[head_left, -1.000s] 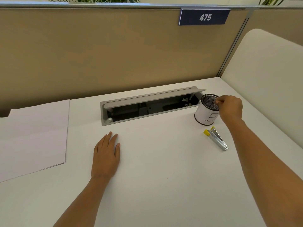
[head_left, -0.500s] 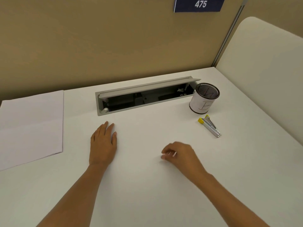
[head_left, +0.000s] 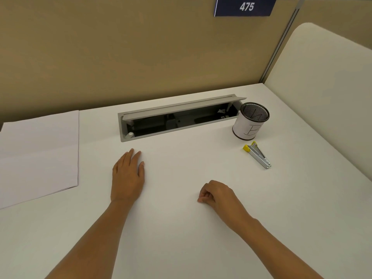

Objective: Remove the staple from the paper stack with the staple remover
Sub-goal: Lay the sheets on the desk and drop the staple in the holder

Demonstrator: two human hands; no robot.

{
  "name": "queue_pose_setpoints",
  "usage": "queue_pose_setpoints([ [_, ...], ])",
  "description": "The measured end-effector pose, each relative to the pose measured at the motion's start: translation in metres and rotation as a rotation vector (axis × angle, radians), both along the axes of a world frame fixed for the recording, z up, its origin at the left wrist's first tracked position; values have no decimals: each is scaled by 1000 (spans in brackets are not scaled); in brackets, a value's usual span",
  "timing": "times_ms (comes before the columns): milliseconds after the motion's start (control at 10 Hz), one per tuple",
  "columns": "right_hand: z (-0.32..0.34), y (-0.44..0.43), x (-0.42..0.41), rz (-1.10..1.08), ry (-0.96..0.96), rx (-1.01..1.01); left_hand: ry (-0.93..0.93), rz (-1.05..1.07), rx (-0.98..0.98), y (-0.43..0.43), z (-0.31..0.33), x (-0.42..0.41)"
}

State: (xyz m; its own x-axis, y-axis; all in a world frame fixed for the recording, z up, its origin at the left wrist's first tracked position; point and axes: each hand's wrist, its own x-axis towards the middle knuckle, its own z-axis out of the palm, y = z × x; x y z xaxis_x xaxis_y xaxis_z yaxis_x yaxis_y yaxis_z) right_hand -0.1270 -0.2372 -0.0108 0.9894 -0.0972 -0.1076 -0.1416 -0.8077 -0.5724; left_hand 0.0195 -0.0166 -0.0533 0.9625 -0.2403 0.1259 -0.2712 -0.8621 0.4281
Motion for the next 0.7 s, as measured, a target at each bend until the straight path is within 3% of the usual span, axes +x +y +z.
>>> queue_pose_setpoints([
  [100,-3,1,-1,77,3,-42,3,3,0,0,0,0],
  [200,-3,-5,1,5,32,53,3,5,-1,0,0,0],
  [400,8,-20,10,-331,8,569,12,7,-6,-1,0,0],
  [700,4,-20,2,-6,45,89,15,9,-5,0,1,0],
])
